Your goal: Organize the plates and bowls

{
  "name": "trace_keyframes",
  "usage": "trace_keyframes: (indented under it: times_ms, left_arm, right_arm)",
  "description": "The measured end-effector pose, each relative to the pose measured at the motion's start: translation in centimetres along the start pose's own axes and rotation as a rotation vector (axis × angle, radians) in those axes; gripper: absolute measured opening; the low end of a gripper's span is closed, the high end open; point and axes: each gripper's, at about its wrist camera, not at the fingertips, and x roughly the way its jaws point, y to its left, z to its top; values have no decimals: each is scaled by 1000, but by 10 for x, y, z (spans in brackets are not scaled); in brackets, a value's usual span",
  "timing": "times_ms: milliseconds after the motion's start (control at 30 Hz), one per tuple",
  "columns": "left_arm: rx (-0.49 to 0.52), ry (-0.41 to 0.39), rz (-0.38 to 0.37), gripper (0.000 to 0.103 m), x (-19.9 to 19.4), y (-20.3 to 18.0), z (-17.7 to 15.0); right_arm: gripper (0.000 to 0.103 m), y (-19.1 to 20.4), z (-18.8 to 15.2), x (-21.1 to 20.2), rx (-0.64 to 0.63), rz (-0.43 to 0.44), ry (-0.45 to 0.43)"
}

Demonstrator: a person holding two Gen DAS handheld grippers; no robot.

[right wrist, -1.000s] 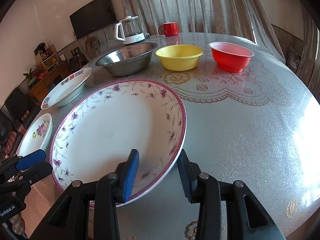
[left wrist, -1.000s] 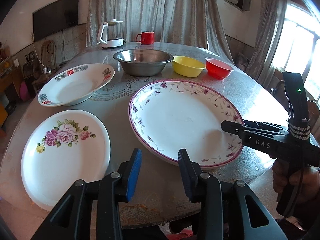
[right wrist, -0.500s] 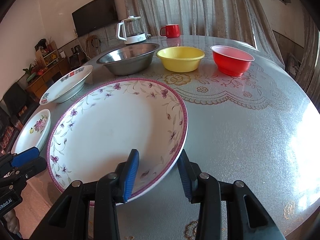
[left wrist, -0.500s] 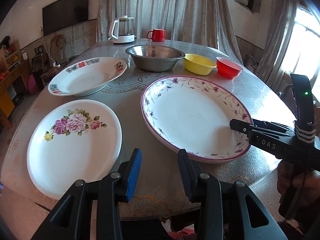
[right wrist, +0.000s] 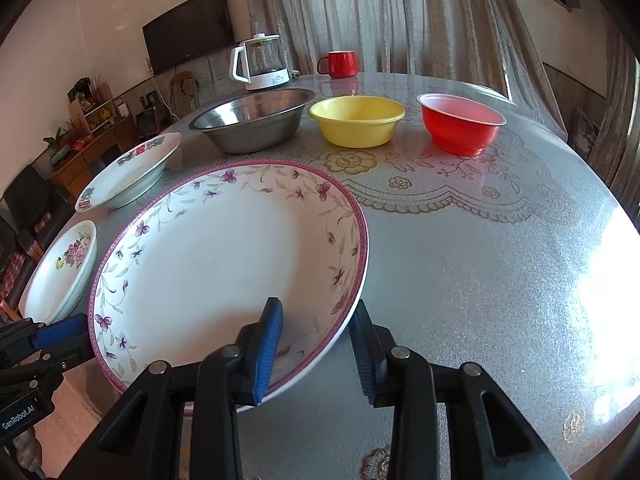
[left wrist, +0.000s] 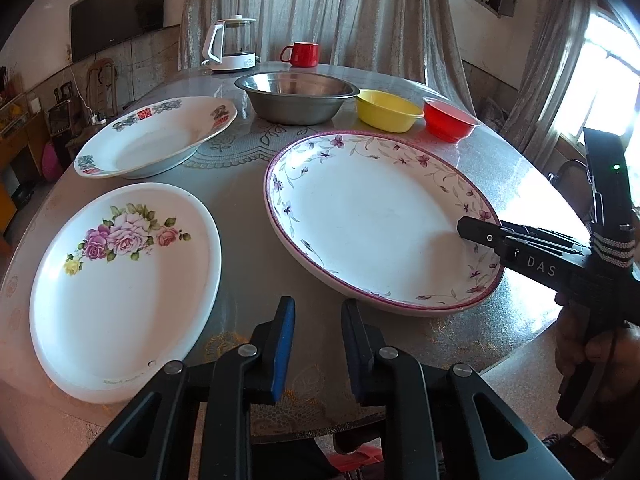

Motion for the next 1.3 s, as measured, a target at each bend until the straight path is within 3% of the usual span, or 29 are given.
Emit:
trace_keyframes:
  times_ms: [500,700,767,1000,1100,1133,1233,1300]
  left_arm:
    - [50,6,-61,19,13,-18,12]
    - [47,14,-108,19,23,-23,23]
    - [56,10,-104,19,26,-25,26]
    - [28,25,-120,19,34,-21,33]
    - [7,18,-153,27,30,-16,30]
    - [-12,4,-162,36,27,-13,29]
    - [-75,-22,-191,39,20,-1,32]
    - [-83,-37,-164,43,19,3,36]
  right_arm:
    - [31,-5,18,4,37,74,-12]
    - [27,-9,31,6,14,18,-33]
    - [20,-9,32,10,-4,-18,-27]
    - [14,-14,41,17,-5,-28,-29]
    - [15,-18,44,21,20,-20,-8]
    - [15,-19,45,23,22,-15,-1]
    - [17,-17,44,25,15,-20,4]
    - [17,-16,44,26,15,-21,7]
